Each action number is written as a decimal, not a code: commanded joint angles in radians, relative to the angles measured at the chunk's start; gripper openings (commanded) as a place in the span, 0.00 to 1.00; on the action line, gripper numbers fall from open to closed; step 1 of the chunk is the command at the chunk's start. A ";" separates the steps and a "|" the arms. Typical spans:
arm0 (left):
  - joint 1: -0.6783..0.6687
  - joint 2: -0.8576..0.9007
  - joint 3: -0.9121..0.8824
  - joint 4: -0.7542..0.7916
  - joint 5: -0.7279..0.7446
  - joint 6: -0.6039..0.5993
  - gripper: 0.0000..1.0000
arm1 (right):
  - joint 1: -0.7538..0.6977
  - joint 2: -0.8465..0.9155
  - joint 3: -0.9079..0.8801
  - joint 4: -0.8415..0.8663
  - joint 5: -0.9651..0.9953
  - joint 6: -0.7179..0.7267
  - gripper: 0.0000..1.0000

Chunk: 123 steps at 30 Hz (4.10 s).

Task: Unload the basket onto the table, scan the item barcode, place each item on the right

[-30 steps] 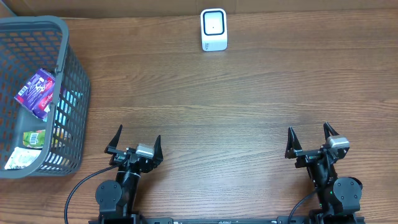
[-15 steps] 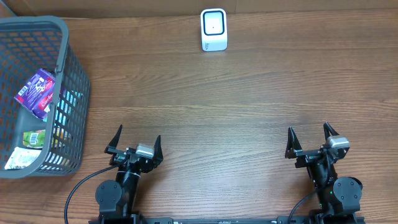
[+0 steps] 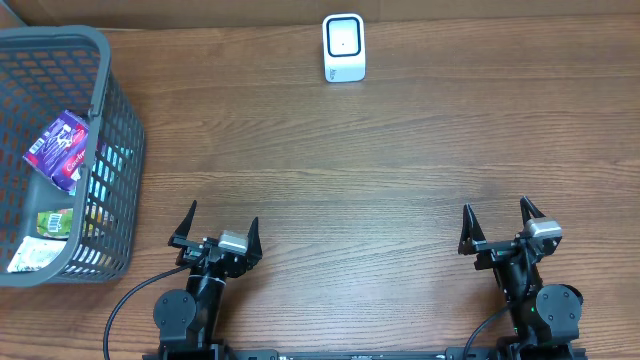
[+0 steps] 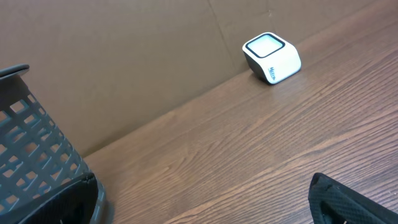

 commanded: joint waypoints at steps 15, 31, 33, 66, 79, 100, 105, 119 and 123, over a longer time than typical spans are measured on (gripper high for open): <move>-0.007 -0.011 -0.006 0.000 -0.009 0.008 1.00 | 0.001 -0.010 -0.011 0.006 0.009 0.000 1.00; -0.007 -0.011 -0.006 0.000 -0.009 0.008 1.00 | 0.001 -0.010 -0.011 0.006 0.009 0.000 1.00; -0.007 -0.011 -0.006 0.000 -0.009 0.008 1.00 | 0.001 -0.010 -0.011 0.006 0.009 0.000 1.00; -0.007 -0.011 -0.006 0.000 -0.009 0.008 1.00 | 0.001 -0.010 -0.011 0.006 0.009 0.000 1.00; -0.007 -0.011 -0.006 0.000 -0.009 0.008 1.00 | 0.001 -0.010 -0.011 0.006 0.009 0.000 1.00; -0.007 -0.011 -0.006 0.000 -0.009 0.008 1.00 | 0.001 -0.010 -0.011 0.006 0.009 -0.001 1.00; -0.007 -0.011 -0.006 0.000 -0.009 0.008 0.99 | 0.001 -0.010 -0.011 0.007 0.009 -0.001 1.00; -0.006 -0.011 -0.004 0.046 -0.014 -0.086 1.00 | 0.001 -0.010 -0.010 0.007 0.005 0.000 1.00; -0.006 -0.010 0.021 0.040 -0.014 -0.167 1.00 | 0.001 -0.010 -0.008 0.006 0.004 0.000 1.00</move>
